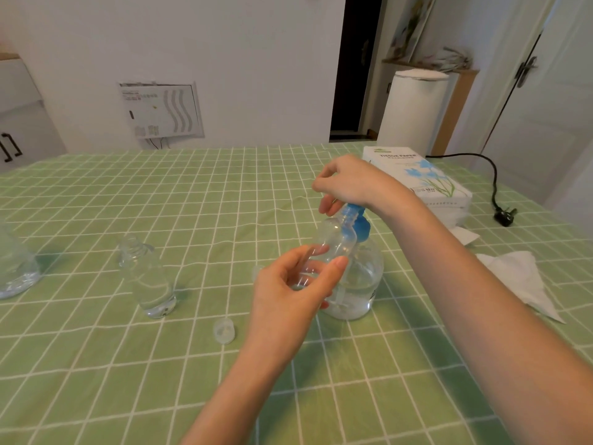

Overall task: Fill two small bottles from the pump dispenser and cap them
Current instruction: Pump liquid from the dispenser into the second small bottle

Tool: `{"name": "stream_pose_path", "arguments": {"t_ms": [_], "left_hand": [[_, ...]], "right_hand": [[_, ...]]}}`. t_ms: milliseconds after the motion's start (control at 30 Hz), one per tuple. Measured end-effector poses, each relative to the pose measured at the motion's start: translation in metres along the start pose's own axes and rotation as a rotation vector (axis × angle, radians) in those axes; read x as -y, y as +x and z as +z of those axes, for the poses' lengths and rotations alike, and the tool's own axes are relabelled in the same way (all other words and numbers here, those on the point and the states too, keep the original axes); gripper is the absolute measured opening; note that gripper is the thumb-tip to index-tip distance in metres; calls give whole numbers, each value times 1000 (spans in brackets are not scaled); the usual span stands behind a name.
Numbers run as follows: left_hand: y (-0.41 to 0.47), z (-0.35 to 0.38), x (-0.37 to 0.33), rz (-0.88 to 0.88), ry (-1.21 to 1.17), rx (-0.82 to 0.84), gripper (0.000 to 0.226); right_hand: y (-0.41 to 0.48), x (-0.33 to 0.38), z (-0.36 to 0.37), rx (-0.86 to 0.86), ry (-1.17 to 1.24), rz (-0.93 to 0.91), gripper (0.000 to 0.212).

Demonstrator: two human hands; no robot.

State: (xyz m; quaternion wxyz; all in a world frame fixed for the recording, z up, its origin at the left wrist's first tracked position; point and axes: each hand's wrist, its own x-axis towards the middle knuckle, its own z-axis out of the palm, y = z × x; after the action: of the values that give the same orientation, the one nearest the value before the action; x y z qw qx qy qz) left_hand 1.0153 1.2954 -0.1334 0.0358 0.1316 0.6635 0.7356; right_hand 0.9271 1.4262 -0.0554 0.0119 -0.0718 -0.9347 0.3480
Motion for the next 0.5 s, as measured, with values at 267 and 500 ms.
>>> {"name": "stream_pose_path", "arguments": {"t_ms": [267, 500], "left_hand": [[-1, 0, 3, -7, -2, -1, 11], [0, -2, -1, -12, 7, -2, 21]], "right_hand": [[-2, -6, 6, 53, -36, 36, 45], [-4, -4, 1, -38, -10, 10, 41]]}}
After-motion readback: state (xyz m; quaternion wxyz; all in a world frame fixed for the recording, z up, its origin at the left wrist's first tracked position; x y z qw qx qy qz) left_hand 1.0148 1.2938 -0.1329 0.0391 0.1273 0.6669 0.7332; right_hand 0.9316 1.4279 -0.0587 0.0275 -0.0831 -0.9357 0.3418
